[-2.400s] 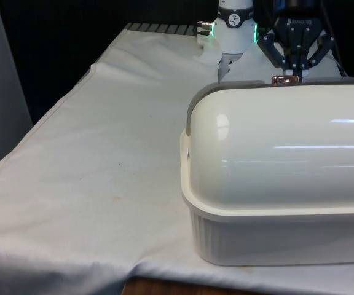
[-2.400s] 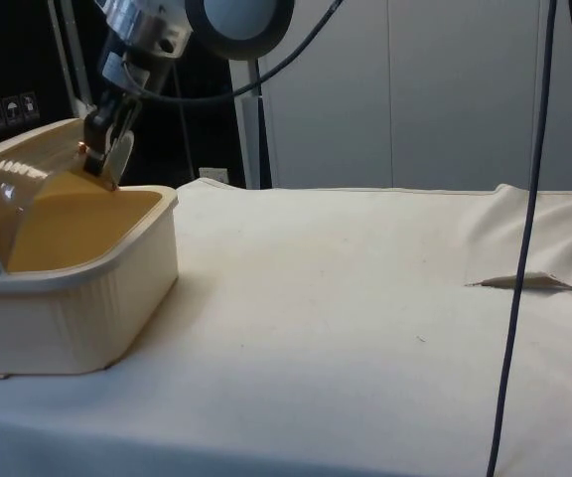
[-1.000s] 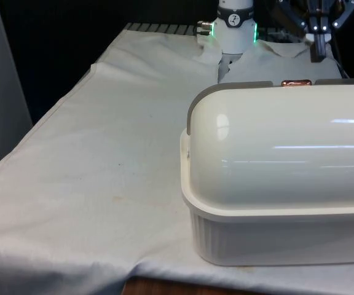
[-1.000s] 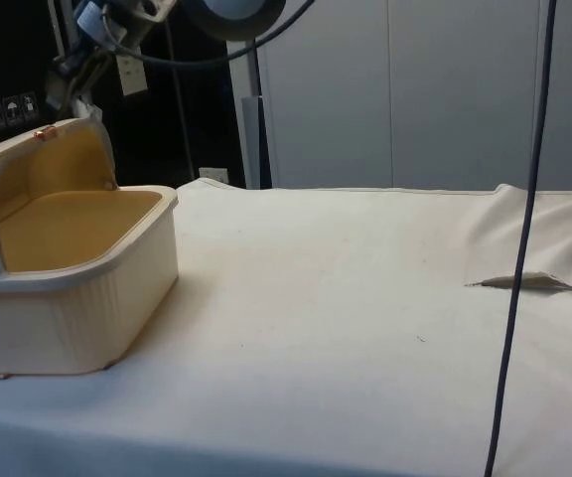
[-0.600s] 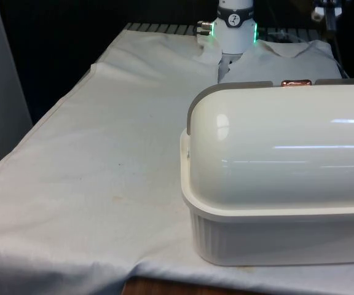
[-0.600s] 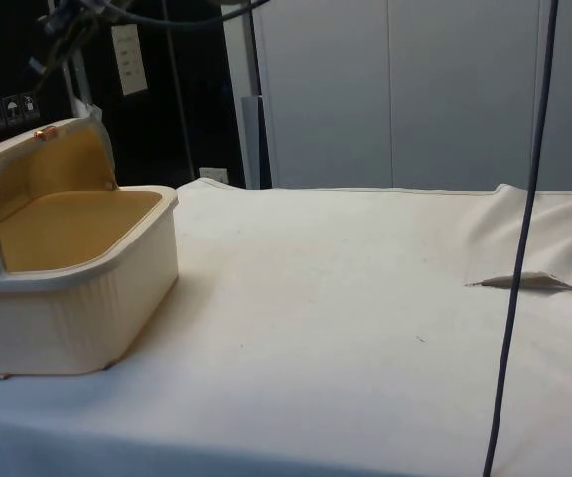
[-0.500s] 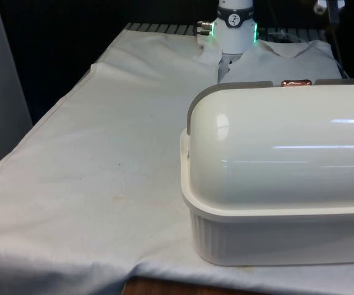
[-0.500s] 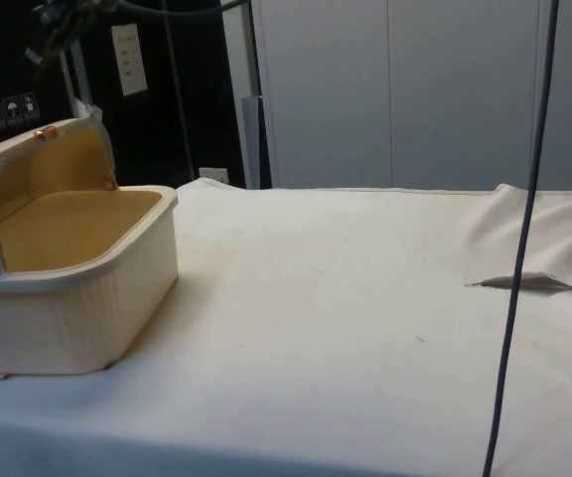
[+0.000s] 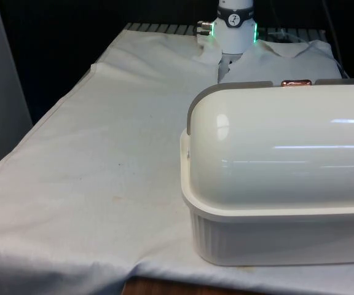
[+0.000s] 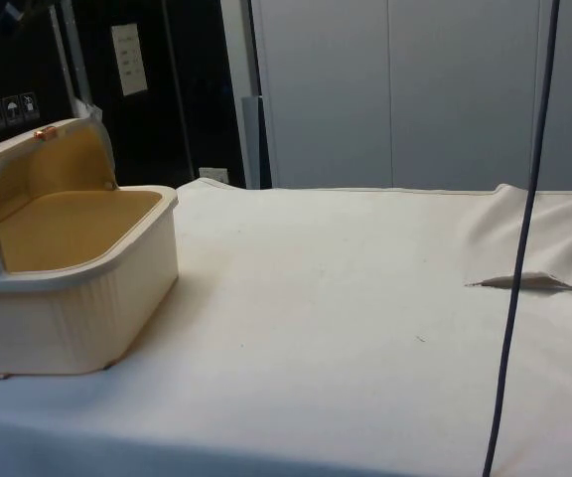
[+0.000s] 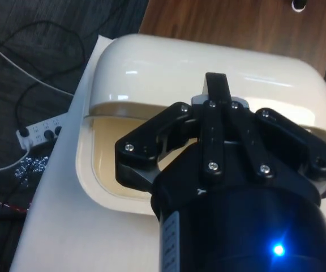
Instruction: Open the lid, then close it.
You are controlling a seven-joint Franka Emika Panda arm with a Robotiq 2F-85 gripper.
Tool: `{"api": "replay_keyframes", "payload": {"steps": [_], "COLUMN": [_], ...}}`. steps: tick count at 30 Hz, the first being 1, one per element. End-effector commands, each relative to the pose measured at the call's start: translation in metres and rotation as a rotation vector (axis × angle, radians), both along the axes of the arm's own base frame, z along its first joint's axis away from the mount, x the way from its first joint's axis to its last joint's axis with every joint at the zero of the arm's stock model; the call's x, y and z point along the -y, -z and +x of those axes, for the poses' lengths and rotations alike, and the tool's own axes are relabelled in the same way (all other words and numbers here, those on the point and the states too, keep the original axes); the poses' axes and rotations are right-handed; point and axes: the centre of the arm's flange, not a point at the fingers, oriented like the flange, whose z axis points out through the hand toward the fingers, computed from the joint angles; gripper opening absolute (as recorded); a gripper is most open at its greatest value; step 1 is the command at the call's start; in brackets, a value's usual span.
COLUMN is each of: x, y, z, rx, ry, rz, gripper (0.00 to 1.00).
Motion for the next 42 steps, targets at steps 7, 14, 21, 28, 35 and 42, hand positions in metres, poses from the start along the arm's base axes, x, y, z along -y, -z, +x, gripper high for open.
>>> {"api": "replay_keyframes", "payload": {"steps": [7,14,21,28,35,42], "x": [0.004,0.002,0.003,0.002,0.002,0.0], "y": [-0.012,-0.013,-0.015,-0.015,-0.013,-0.003], "z": [0.009,0.02,0.023,0.023,0.024,0.032], "rx": [0.012,0.013,0.018,0.019,0.02,0.014], "ry": [0.006,0.009,0.011,0.01,0.01,0.01], "rz": [-0.01,-0.009,-0.007,-0.006,-0.007,-0.006], "gripper": [0.0,0.0,0.23,0.62,0.96,1.0]}}
